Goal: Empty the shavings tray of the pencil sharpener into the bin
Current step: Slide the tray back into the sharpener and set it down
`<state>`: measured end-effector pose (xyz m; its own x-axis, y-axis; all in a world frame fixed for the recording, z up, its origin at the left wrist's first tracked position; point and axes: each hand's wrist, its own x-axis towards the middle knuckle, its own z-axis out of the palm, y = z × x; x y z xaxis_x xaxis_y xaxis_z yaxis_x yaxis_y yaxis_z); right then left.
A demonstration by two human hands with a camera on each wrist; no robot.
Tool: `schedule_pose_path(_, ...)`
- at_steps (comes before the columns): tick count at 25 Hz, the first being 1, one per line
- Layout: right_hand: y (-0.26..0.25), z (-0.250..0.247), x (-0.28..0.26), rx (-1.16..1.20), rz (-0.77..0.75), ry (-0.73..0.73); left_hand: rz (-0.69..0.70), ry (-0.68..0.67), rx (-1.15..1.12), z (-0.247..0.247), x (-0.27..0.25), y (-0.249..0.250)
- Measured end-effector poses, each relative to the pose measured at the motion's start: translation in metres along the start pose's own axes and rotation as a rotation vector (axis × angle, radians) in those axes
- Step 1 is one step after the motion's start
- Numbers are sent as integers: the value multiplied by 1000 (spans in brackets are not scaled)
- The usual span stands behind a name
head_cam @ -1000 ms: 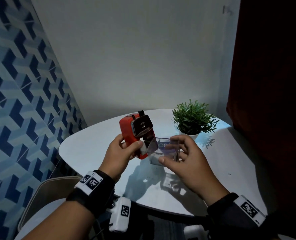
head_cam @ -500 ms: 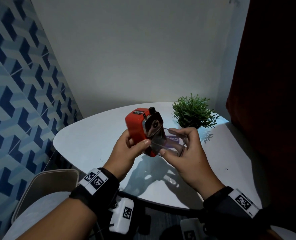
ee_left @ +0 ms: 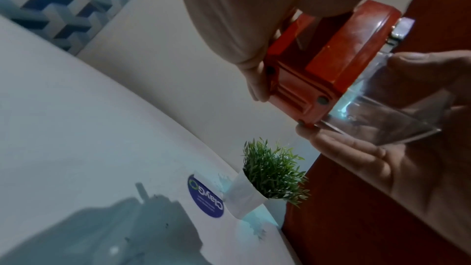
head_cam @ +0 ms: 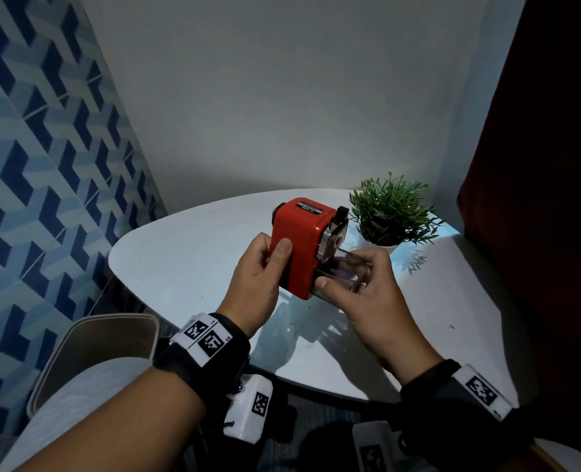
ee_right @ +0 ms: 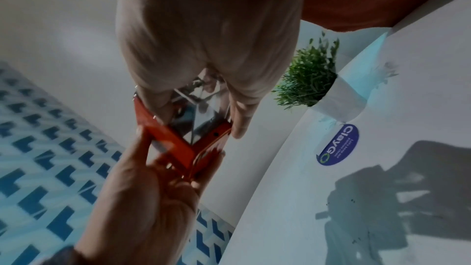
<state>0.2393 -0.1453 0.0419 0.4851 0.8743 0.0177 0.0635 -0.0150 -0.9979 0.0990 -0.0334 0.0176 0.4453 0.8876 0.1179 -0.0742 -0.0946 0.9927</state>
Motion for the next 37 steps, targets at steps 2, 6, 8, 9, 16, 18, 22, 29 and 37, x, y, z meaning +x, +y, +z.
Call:
schedule_pose_path(2, -1, 7, -5, -19, 15, -13, -20, -4, -29, 0, -1, 2)
schedule_pose_path(6, -3, 10, -6, -38, 34, -46, -36, -59, -86, 3, -1, 2)
schedule_pose_path(8, -6, 10, -4, -54, 31, -36, -11, -75, -97, 3, -1, 2)
schedule_pose_path(9, -7, 11, -3, -56, 33, -30, 2, -82, -100, 3, 0, 1)
schedule_pose_path(16, -12, 23, 2, -100, 26, -5, 79, -47, -60, 0, 5, -4)
schedule_pose_path(18, -10, 21, 1, -65, 15, 33, 57, -14, -83, 1, 5, 1)
schedule_pose_path(22, -13, 12, 1, 36, 49, -96, 117, -6, -52, -5, 6, 10)
schedule_pose_path(29, -7, 18, 4, 206, 57, -150, 166, -39, -68, 4, 1, 3)
schedule_pose_path(37, -2, 26, 3, 132, 11, -137, 71, -97, -53, 16, -3, -9)
